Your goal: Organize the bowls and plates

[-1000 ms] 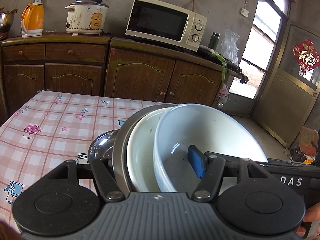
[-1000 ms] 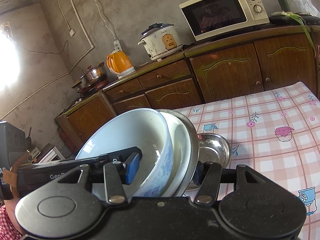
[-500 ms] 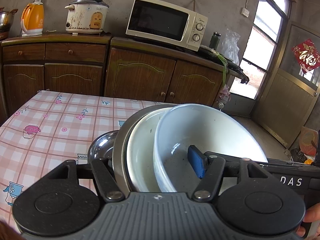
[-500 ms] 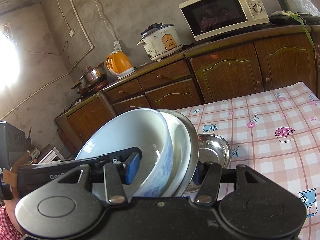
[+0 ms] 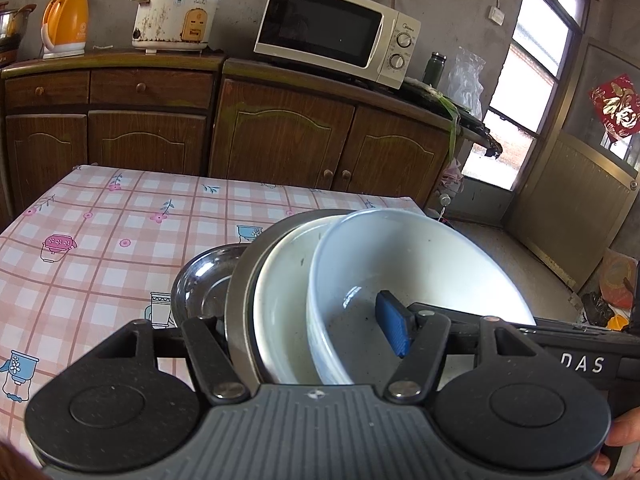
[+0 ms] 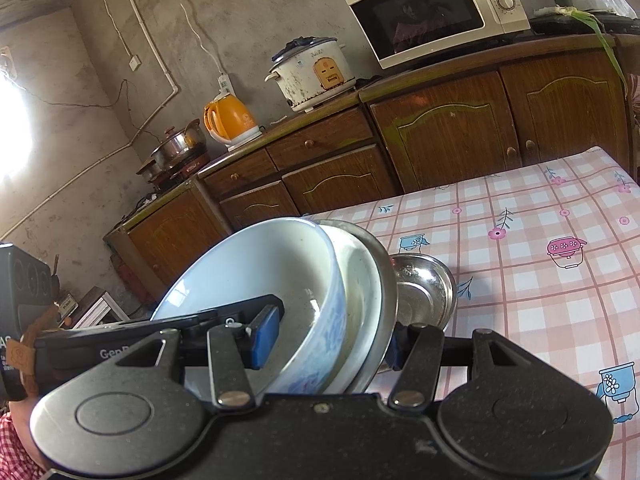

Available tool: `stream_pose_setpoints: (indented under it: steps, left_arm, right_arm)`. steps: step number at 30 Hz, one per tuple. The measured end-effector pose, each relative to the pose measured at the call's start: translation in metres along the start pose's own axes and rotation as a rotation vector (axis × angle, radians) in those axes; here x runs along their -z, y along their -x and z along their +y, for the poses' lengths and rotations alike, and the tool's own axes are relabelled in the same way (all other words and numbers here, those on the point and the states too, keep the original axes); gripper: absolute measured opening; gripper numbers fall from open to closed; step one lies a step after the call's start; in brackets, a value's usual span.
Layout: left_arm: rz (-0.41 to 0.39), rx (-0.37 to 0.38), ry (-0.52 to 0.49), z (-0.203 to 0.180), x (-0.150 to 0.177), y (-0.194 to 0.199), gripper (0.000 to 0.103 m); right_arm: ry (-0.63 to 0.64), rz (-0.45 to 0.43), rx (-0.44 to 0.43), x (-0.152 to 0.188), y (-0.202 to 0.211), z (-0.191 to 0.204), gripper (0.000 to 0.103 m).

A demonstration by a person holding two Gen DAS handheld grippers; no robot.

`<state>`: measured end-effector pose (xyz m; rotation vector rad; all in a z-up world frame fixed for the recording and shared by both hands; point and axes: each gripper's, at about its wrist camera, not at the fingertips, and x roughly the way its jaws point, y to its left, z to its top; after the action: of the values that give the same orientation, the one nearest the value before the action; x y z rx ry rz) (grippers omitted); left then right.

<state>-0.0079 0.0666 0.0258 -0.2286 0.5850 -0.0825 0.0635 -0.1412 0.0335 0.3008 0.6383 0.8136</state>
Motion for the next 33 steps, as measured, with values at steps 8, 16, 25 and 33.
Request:
stream_pose_setpoints:
  steps: [8, 16, 25, 33]
  left_arm:
    - [0.012, -0.005, 0.003, 0.002, 0.001, -0.005, 0.066]
    - [0.021, -0.008, 0.008, 0.005, 0.002, -0.010, 0.066]
    - [0.032, -0.014, 0.016, 0.007, 0.002, -0.016, 0.066]
    - [0.040, -0.019, 0.022, 0.010, 0.001, -0.021, 0.066]
  right_arm:
    - [-0.009, 0.011, -0.002, 0.000, -0.011, -0.006, 0.065]
    - [-0.013, 0.020, -0.004, 0.002, -0.019, -0.011, 0.065]
    - [-0.020, 0.030, -0.006, 0.005, -0.024, -0.014, 0.065]
    - [-0.023, 0.036, -0.008, 0.005, -0.029, -0.015, 0.065]
